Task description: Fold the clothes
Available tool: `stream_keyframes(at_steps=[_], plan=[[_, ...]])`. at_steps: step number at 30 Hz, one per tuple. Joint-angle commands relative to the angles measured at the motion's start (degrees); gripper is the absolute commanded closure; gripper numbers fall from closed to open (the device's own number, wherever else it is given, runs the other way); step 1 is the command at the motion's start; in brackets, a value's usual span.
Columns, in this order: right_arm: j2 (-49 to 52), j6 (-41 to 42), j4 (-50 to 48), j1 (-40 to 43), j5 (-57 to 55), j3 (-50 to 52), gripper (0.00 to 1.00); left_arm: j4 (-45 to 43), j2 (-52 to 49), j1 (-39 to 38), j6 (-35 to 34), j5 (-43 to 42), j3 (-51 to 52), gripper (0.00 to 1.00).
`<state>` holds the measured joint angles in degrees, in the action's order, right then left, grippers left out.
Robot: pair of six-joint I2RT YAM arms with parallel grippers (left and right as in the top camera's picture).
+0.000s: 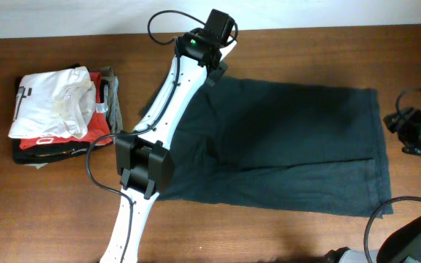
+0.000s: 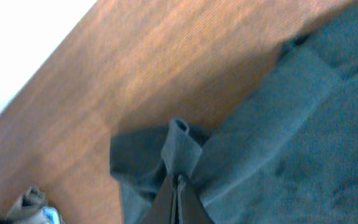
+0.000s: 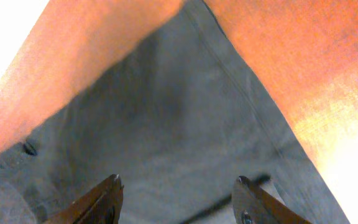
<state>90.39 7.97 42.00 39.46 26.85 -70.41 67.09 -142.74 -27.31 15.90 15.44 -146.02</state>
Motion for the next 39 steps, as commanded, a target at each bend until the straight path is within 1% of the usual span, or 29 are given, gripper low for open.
stream_keyframes(at_steps=[1,4,6,7,9,11,14,16,18,19,21,24,28,29,30,32,33,34,36,38,39], plan=[[1.53,0.17,-8.00,-5.07,0.44,-0.85,0.39,4.66,1.20,0.26,-6.36,7.15,-2.23,1.00],[9.31,0.22,-17.29,-10.34,-8.74,-1.03,0.37,5.90,2.93,0.37,-9.92,9.03,-2.23,1.00],[18.73,0.22,-22.75,-10.93,-15.65,-3.67,0.33,6.10,5.49,0.48,-9.92,9.01,-2.23,1.00],[22.53,0.22,-25.09,-10.91,-16.72,-5.29,0.32,6.32,6.14,0.48,-10.12,9.01,-2.23,1.00],[26.73,0.22,-27.74,-10.91,-17.05,-7.54,0.31,6.88,6.82,0.52,-10.32,9.01,-2.23,1.00],[31.82,0.35,-32.85,-10.91,-17.68,-9.55,0.32,8.00,7.02,1.14,-10.29,9.03,-2.23,1.00],[35.36,1.55,-38.49,-10.97,-17.81,-9.55,0.32,8.85,7.02,2.25,-10.29,9.01,-2.23,1.00],[36.79,1.95,-39.89,-11.02,-15.80,-9.55,0.33,9.09,7.02,2.32,-10.29,8.98,-2.23,1.00],[37.11,1.92,-39.36,-11.41,-13.53,-9.53,0.64,9.31,7.02,2.34,-10.27,9.01,-2.23,1.00],[36.65,1.92,-38.95,-11.21,-11.10,-9.55,0.96,10.12,7.02,2.36,-10.25,9.05,-2.23,1.00],[33.46,1.95,-37.09,-9.92,-7.63,-9.55,0.96,11.45,7.63,2.62,-10.27,10.03,-2.23,1.00],[23.93,1.92,-30.18,-8.57,-6.43,-9.55,0.96,14.16,9.07,4.35,-10.32,11.65,-2.23,1.00],[11.80,1.95,-19.02,-8.22,-6.47,-9.55,0.96,23.85,10.29,6.16,-12.90,11.32,-2.23,1.00],[9.94,1.97,-15.91,-7.91,-6.47,-9.55,0.96,26.18,10.95,6.19,-14.64,11.08,-2.23,1.00],[8.59,1.95,-11.23,-7.82,-6.56,-9.55,0.96,29.57,11.54,6.38,-15.10,7.17,-2.23,1.00],[8.76,1.95,-4.61,-7.82,-9.92,-9.53,0.96,29.64,11.58,6.78,-15.02,-0.28,-2.10,1.00],[8.76,1.97,0.74,-7.82,-15.10,-9.53,0.96,29.64,11.58,6.86,-14.99,-1.18,-2.10,1.00],[8.76,1.97,3.89,-7.61,-18.56,-9.53,0.96,29.64,11.61,6.86,-14.80,-2.80,-2.10,1.00],[8.76,1.95,8.92,-6.14,-19.65,-9.53,0.96,29.64,11.69,6.86,-14.62,-6.91,-1.75,1.00],[8.76,1.92,12.46,-3.41,-19.58,-9.53,0.96,29.64,14.05,6.86,-14.67,-7.80,3.28,1.00],[8.76,1.90,14.53,-2.01,-19.58,-9.53,0.96,29.64,16.46,6.86,-14.64,-8.39,8.50,1.00]])
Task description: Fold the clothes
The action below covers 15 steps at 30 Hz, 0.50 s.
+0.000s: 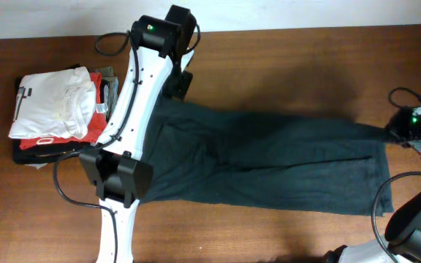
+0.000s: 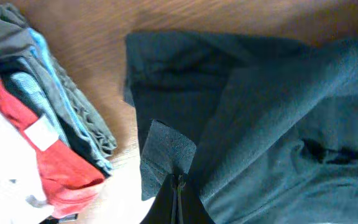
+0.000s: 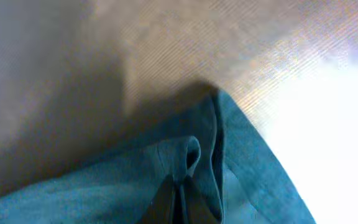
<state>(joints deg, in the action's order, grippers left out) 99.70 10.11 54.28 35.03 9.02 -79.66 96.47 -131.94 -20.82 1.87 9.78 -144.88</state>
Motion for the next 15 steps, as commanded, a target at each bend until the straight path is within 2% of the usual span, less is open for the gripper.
stream_keyframes(at_steps=[1,4,7,11,13,14,15], plan=[[-0.55,-0.50,3.69,3.10,-1.55,-0.28,0.96,0.26,8.44,0.37,-0.63,-2.75,13.62,1.00],[-0.55,-1.14,8.79,3.26,-2.80,-0.28,0.96,0.26,12.90,0.37,-1.07,-4.28,26.75,1.00],[-0.48,-0.63,11.65,3.30,-8.76,-0.28,0.95,0.28,13.70,0.37,-1.05,-4.24,35.12,1.00],[1.09,-0.59,16.22,3.30,-13.31,-0.22,0.96,0.28,15.58,0.37,-1.03,-4.42,43.32,1.00],[1.09,4.74,19.74,3.30,-21.51,-0.07,0.96,0.28,16.48,0.55,-1.03,-4.26,44.89,1.00],[1.09,5.66,20.37,3.30,-22.67,-0.07,0.89,0.28,16.48,0.55,-1.03,-4.24,44.89,0.98],[1.09,5.66,20.79,3.30,-22.69,-0.07,0.59,0.28,16.48,0.52,-1.03,-4.24,44.89,0.83]])
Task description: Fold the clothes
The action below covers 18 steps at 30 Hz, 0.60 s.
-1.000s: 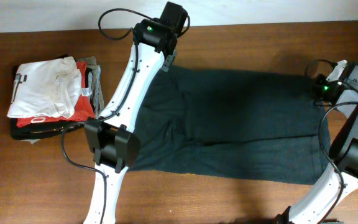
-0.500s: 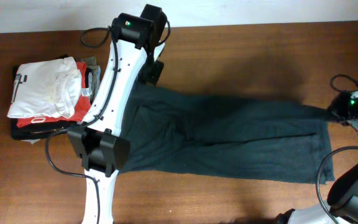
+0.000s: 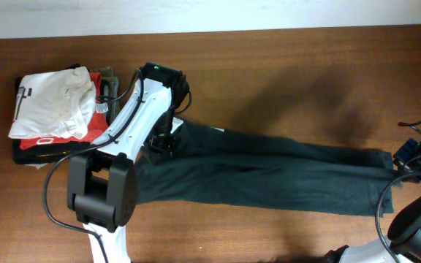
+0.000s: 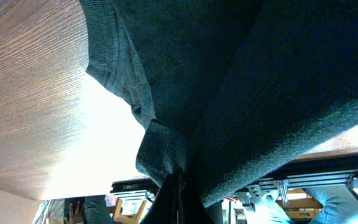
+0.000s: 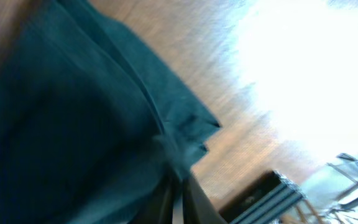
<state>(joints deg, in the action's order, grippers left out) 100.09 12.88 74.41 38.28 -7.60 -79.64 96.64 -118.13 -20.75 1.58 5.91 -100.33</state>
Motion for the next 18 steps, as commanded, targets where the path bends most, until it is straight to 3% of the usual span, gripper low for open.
stream_keyframes(at_steps=[1,2,3,5,8,11,14,15,18], plan=[[0.70,2.84,0.79,0.04,-6.23,-0.09,0.36,0.11,2.67,0.46,-0.74,-0.37,0.35,0.64],[0.70,2.86,-0.04,0.04,-6.16,-0.09,0.27,0.11,2.67,0.48,-0.74,-0.15,0.35,0.33],[0.70,2.84,-0.74,0.04,-4.76,-0.11,0.27,0.04,2.67,0.48,-0.74,0.46,0.31,0.30],[0.68,-0.44,-2.97,0.04,4.44,-0.11,0.26,-1.01,2.67,0.74,-0.74,0.79,0.31,0.29],[-0.04,-9.07,-5.46,0.04,22.01,-0.11,0.28,-10.29,2.67,1.49,-1.38,-3.13,-0.33,0.26],[-6.10,-10.78,-5.84,0.04,25.42,-0.11,0.27,-20.13,2.67,1.27,-1.20,-8.70,-0.33,0.30],[-6.32,-10.69,-3.72,-0.66,27.98,-0.07,0.27,-23.21,2.62,1.27,-0.04,-7.39,1.03,0.54],[-5.53,-10.73,-1.73,-1.36,27.69,0.13,0.25,-23.85,2.62,1.36,-0.07,-6.38,2.62,0.43],[-3.41,-6.99,-1.88,-1.75,18.27,5.11,0.23,-22.82,2.62,1.31,-0.04,-10.10,6.56,0.34]])
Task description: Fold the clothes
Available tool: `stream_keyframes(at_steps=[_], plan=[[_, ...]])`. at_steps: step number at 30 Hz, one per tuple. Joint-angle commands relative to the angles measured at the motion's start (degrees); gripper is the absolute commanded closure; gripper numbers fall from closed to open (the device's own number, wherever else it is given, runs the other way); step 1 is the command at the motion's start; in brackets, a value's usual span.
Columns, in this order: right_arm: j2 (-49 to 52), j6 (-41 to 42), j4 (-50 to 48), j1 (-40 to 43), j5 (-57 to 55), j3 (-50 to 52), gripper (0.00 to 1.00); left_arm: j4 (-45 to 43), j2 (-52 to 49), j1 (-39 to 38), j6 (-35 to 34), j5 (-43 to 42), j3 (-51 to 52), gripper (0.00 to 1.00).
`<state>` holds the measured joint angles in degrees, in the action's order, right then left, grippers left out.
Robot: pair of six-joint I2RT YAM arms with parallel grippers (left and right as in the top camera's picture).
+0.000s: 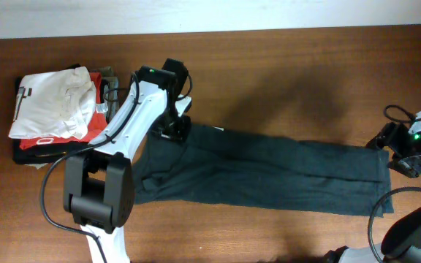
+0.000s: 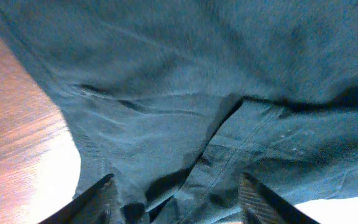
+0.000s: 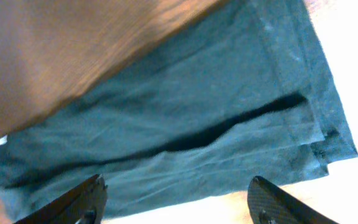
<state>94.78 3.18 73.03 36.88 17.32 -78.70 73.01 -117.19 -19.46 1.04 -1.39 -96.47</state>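
A dark teal garment (image 1: 269,169) lies folded in half lengthwise as a long band across the wooden table. My left gripper (image 1: 172,126) hovers over its upper left corner, open, with only the cloth (image 2: 185,93) below its spread fingers (image 2: 98,193). My right gripper (image 1: 399,155) is at the garment's right end, also open, and the folded right edge (image 3: 303,118) shows under it with a dark gap between the two layers.
A stack of folded clothes (image 1: 57,113), white on top over red and dark pieces, sits at the table's left. Cables trail near both arms. Bare wood (image 1: 283,66) lies behind the garment, and the table's front edge is close below it.
Both grippers have let go of the garment's far edge and now stand open over it. The top layer lies flat on the lower one. The right gripper sits slightly higher in view.
The garment lay spread wide, my left gripper shut on its far left corner and my right open near the far right. Then both were shut on the far edge, drawn toward the front. Later that edge lay over the near half. Now both are open.
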Motion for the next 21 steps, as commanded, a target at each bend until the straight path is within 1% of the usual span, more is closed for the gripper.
stream_keyframes(at_steps=[1,3,6,7,9,10,11,12,13,14,16,17,19,20,21], plan=[[2.27,4.07,-1.51,-0.07,-7.98,6.19,0.23,1.51,1.68,0.02,0.66,-3.39,2.73,0.31],[2.47,8.55,-7.96,2.99,-10.58,12.70,0.23,2.93,1.70,0.02,3.28,-3.39,2.62,0.27],[2.47,10.71,-14.45,7.87,-9.86,17.31,0.27,4.11,1.73,-0.02,3.63,-3.45,2.62,0.26],[2.47,10.91,-16.11,8.20,-9.86,18.73,0.27,4.02,1.73,-0.22,4.02,-3.65,2.62,0.26],[2.47,13.86,-20.59,8.17,-9.88,21.84,0.27,4.02,1.73,-1.36,5.14,-4.00,2.54,0.26],[2.47,14.99,-23.23,8.17,-9.88,23.74,0.31,4.22,1.73,-2.36,6.67,-3.96,2.51,0.26],[2.47,15.54,-24.35,8.20,-10.36,24.59,0.37,4.46,1.73,-3.19,7.37,-3.98,2.51,0.25],[2.45,15.63,-24.94,8.20,-10.29,24.57,0.58,4.61,1.73,-3.80,7.67,-3.93,2.51,0.26],[2.45,15.76,-24.90,8.39,-10.32,23.21,0.91,4.59,1.73,-4.81,7.67,-3.93,2.51,0.25],[2.32,15.76,-23.45,8.92,-10.29,20.41,0.96,4.68,1.73,-5.49,7.69,-3.78,2.51,0.25],[2.27,15.10,-19.17,9.27,-10.32,14.08,0.96,5.29,1.73,-7.06,7.67,-3.80,2.51,0.25],[2.27,15.13,-18.10,9.27,-10.32,12.72,0.90,5.25,1.73,-7.76,7.67,-3.78,2.51,0.25],[2.27,15.10,-17.05,9.27,-10.34,12.46,0.51,5.29,1.73,-8.52,7.67,-3.78,2.58,0.25],[2.27,15.13,-16.44,9.27,-10.32,12.46,0.41,5.29,1.70,-8.66,7.67,-3.74,2.69,0.25],[2.27,15.13,-16.17,9.27,-10.32,12.46,0.38,5.27,1.70,-8.66,7.65,-3.65,2.69,0.24]])
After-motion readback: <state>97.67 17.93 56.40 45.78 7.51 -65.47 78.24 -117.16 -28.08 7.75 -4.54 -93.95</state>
